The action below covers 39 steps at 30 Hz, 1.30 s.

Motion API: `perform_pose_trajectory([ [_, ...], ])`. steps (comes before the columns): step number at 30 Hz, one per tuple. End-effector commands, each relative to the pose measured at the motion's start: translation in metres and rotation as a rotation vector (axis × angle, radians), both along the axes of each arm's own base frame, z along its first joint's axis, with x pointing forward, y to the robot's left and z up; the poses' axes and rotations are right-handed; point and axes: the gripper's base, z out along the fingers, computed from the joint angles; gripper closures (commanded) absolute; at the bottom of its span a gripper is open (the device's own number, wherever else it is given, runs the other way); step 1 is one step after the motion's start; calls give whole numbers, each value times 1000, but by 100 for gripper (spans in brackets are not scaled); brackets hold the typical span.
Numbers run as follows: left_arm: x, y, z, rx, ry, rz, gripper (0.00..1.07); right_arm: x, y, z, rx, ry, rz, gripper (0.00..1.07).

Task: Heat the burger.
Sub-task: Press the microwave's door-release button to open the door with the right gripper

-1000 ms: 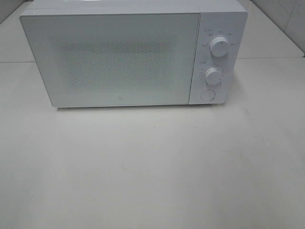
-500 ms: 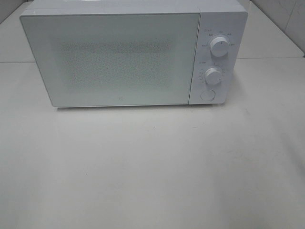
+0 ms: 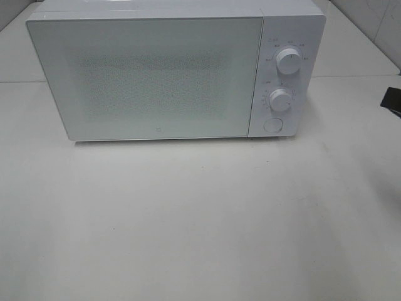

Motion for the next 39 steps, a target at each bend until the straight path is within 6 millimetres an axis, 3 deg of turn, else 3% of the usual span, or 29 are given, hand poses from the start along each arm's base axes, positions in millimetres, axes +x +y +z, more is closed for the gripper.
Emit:
perform_pose_trajectory([
  [1,-2,0,0,4,-20,6,7,11,5,-10,121,12,6,107],
  [8,-2,0,0,4,-20,6,7,25,9,-22,477,43,-70,107],
  [16,-2,0,0,4,-20,6,7,39,15,-58,872,230,-228,107],
  [19,-2,0,0,4,-20,6,7,40,17,-61,901,238,-239,107],
  [27,-2,0,0,4,-20,6,7,45,48,-89,1054,245,-345,107],
  [39,-2,0,0,4,-20,6,7,60,71,-96,1109,215,-392,107],
])
